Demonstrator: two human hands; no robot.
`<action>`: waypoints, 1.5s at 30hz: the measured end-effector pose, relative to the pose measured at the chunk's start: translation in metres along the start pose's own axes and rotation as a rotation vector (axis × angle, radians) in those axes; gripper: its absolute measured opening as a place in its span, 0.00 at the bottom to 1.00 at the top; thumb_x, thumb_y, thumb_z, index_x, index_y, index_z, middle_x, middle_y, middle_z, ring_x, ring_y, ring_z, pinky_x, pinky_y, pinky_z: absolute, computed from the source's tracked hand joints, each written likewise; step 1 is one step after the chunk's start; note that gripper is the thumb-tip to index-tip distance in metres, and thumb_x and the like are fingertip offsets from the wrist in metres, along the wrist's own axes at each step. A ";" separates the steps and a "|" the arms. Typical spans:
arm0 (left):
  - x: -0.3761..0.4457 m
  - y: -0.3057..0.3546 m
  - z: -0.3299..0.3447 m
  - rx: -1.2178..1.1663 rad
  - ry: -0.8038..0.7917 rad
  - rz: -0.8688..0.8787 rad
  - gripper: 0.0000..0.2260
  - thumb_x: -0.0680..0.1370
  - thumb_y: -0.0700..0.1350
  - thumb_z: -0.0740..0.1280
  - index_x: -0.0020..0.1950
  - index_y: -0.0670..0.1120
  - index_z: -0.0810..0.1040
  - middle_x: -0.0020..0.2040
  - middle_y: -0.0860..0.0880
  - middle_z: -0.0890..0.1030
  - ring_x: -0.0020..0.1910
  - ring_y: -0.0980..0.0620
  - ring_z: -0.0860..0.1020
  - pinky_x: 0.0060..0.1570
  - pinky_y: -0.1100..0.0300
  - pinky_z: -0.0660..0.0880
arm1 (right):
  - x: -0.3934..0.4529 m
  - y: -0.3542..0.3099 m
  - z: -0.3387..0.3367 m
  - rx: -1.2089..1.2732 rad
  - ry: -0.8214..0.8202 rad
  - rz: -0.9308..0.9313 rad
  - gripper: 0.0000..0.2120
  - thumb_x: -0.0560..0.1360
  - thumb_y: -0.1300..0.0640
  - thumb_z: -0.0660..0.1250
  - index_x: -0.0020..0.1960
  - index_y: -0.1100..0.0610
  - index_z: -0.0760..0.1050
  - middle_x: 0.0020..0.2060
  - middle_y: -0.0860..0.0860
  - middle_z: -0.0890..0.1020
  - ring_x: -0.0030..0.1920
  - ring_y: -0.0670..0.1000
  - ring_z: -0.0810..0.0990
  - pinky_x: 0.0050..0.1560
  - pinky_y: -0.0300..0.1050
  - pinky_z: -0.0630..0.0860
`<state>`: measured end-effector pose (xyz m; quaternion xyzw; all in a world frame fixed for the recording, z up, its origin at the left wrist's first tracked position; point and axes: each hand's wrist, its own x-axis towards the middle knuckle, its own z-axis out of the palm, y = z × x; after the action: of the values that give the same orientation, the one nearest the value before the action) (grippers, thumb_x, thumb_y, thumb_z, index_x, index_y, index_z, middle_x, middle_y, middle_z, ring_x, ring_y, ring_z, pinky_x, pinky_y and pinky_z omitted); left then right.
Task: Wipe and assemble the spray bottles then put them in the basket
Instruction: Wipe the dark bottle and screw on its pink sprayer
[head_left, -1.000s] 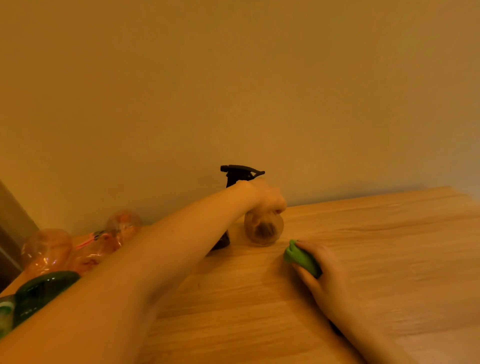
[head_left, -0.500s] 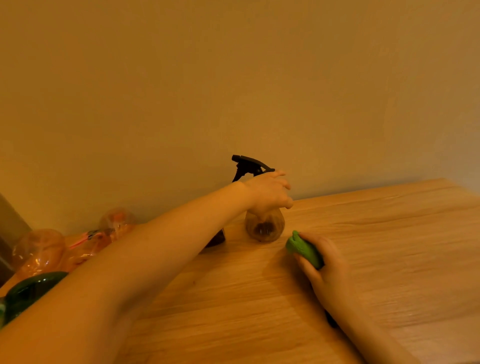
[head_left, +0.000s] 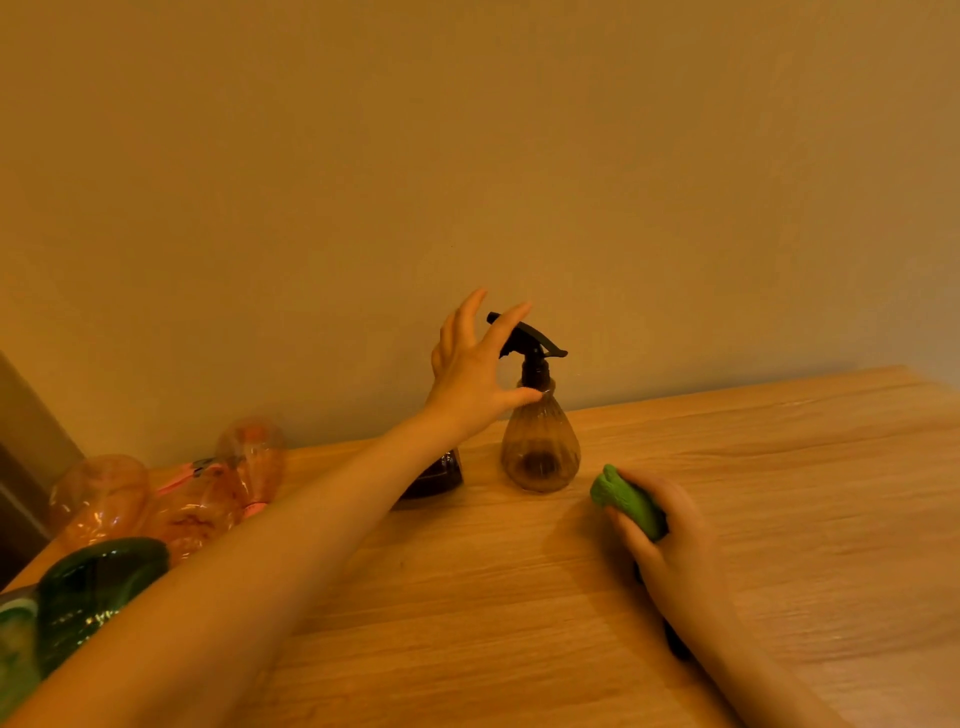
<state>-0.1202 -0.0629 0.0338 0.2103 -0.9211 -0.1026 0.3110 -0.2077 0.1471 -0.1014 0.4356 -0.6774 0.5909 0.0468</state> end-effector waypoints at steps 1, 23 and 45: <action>0.002 -0.003 0.001 -0.039 -0.060 -0.040 0.40 0.68 0.53 0.76 0.74 0.60 0.58 0.77 0.47 0.47 0.75 0.45 0.47 0.70 0.45 0.55 | 0.000 0.000 0.000 0.001 -0.001 0.002 0.25 0.68 0.72 0.71 0.59 0.51 0.76 0.52 0.44 0.79 0.53 0.40 0.76 0.53 0.32 0.71; 0.018 -0.002 0.051 0.019 -0.046 -0.120 0.54 0.65 0.57 0.77 0.76 0.59 0.38 0.74 0.42 0.50 0.70 0.40 0.60 0.59 0.48 0.72 | 0.000 0.000 -0.001 -0.030 -0.017 0.013 0.23 0.68 0.70 0.72 0.60 0.54 0.76 0.52 0.45 0.79 0.53 0.39 0.75 0.53 0.29 0.69; -0.090 -0.134 -0.044 -0.033 -0.617 -0.296 0.47 0.62 0.59 0.77 0.75 0.54 0.56 0.71 0.51 0.69 0.68 0.50 0.70 0.67 0.51 0.68 | -0.002 -0.002 0.001 -0.082 -0.027 0.026 0.23 0.69 0.70 0.72 0.59 0.52 0.76 0.50 0.48 0.79 0.47 0.52 0.78 0.47 0.56 0.76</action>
<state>0.0152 -0.1438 -0.0224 0.2958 -0.9294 -0.2205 0.0029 -0.2049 0.1473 -0.1012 0.4327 -0.7070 0.5574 0.0477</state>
